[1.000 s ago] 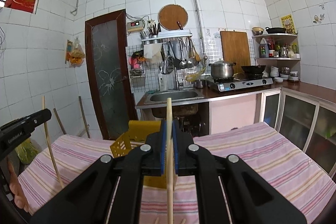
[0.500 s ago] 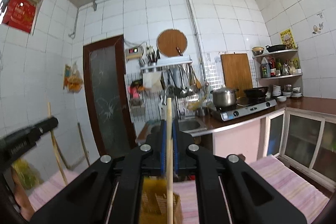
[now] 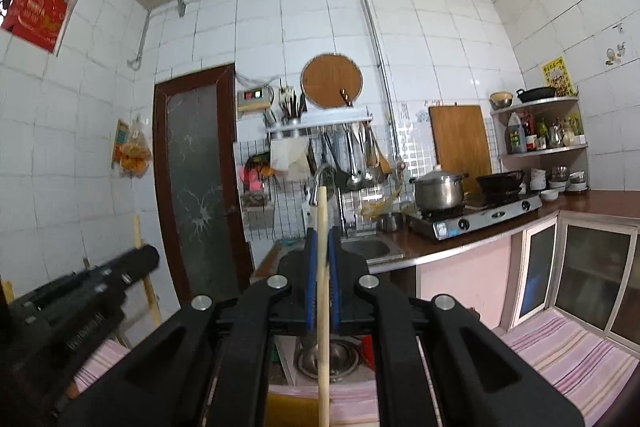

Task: Organize utensils
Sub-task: 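Open the left gripper over the yellow holder while the right gripper opens over it too, then move the left tool back to the chopsticks while the right tool returns beside it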

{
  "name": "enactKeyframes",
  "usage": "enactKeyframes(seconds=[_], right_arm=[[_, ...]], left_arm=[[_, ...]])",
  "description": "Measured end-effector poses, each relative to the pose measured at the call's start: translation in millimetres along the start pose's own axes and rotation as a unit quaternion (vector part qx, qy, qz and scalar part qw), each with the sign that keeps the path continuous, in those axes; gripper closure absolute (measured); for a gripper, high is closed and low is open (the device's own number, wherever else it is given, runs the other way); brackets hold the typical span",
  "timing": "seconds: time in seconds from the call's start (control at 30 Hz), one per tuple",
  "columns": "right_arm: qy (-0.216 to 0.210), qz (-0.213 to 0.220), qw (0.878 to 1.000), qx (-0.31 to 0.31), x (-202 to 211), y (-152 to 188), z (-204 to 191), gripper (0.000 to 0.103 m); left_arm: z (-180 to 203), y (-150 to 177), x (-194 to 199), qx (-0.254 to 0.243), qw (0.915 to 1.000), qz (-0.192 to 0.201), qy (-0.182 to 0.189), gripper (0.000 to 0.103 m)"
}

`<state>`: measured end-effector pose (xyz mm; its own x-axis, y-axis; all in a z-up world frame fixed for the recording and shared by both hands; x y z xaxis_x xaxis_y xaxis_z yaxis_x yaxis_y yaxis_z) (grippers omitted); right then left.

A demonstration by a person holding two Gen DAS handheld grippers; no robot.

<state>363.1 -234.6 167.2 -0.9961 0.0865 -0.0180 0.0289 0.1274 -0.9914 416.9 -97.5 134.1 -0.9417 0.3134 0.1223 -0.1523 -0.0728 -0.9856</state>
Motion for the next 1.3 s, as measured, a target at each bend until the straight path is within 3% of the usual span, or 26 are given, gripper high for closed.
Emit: enactKeyframes(seconds=[0.13, 0.23, 0.27, 0.3, 0.33, 0.37, 0.4, 0.47, 0.5, 0.63, 0.77, 1.03, 1.3], right_arm=[[0.0, -0.03, 1.0, 0.005, -10.5, 31.3, 4.2, 0.097], [-0.004, -0.046, 0.999, 0.014, -6.1, 36.8, 5.0, 0.096], [-0.004, -0.053, 0.998, 0.017, -3.6, 34.5, 5.4, 0.095], [0.001, -0.059, 0.998, 0.021, 0.7, 30.2, 7.5, 0.084], [0.004, -0.062, 0.998, 0.024, 5.9, 27.7, 10.0, 0.069], [0.008, -0.063, 0.998, 0.025, 11.8, 20.5, 12.2, 0.036], [0.016, -0.059, 0.998, 0.024, 22.5, 11.4, 17.4, 0.028], [0.028, -0.054, 0.998, 0.034, 41.7, -0.6, 22.5, 0.028], [0.033, -0.056, 0.997, 0.04, 49.2, -3.7, 23.6, 0.028], [0.051, -0.08, 0.994, 0.062, 90.2, -15.0, 29.9, 0.023], [0.06, -0.105, 0.991, 0.056, 126.0, -9.3, 34.8, 0.02], [0.083, -0.178, 0.979, 0.047, 175.0, 52.7, 53.8, 0.02], [0.103, -0.252, 0.962, 0.031, 188.3, 127.3, 70.0, 0.02]], left_arm=[[-12.2, 30.5, -16.0, 0.002, 0.9993, -0.033, -0.015, 0.099], [-21.4, 32.3, -8.7, 0.007, 0.9988, -0.043, -0.023, 0.098], [-24.0, 28.1, -0.4, 0.012, 0.9988, -0.042, -0.021, 0.092], [-25.1, 22.7, 8.3, 0.012, 0.9989, -0.04, -0.023, 0.085], [-25.9, 16.6, 17.8, 0.008, 0.9989, -0.037, -0.026, 0.06], [-26.6, 8.2, 31.2, 0.003, 0.9991, -0.029, -0.03, 0.036], [-27.7, -1.1, 48.3, -0.003, 0.9992, -0.012, -0.037, 0.027], [-29.5, -15.7, 78.0, -0.011, 0.9982, 0.016, -0.056, 0.007], [-29.6, -21.8, 90.2, -0.013, 0.998, 0.018, -0.058, 0.004], [-37.8, -34.4, 134.8, 0.0, 0.9984, 0.0, -0.056, 0.005], [-43.8, -24.4, 159.3, 0.009, 0.9972, -0.037, -0.064, 0.005], [-56.0, 46.5, 178.5, 0.023, 0.9884, -0.126, -0.082, 0.005], [-57.8, 128.8, 167.4, 0.021, 0.9744, -0.209, -0.081, 0.005]])
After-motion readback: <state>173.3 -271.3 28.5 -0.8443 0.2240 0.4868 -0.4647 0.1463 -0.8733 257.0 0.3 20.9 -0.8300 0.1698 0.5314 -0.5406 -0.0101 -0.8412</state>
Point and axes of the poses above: each gripper's, at about its wrist camera, not at the fingertips, and x roughly against the way its jaws point, z to its right, y to its underside, the point moved 4 cm from there along -x, roughly the way its jaws point, and after that the axes turned 2 degrees about y, right-handed, at the moved point
